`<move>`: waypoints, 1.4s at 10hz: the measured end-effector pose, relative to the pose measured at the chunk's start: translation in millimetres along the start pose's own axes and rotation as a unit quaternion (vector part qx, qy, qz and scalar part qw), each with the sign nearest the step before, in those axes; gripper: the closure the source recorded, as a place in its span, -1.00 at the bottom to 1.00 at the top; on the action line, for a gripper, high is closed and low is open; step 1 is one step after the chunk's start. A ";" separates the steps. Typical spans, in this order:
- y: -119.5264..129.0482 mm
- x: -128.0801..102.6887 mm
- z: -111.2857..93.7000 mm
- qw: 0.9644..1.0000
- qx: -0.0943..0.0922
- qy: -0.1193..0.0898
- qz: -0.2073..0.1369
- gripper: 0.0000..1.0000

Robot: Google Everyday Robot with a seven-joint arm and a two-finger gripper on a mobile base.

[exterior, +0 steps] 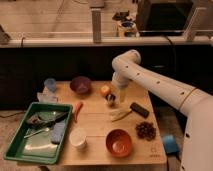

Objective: Place apple in paper cup

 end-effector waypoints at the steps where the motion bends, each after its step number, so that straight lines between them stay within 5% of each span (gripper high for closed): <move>1: -4.0 -1.4 2.2 1.000 0.003 0.000 -0.007 -0.60; 14: -46.9 -14.9 17.1 0.997 0.042 -0.027 -0.056 -0.60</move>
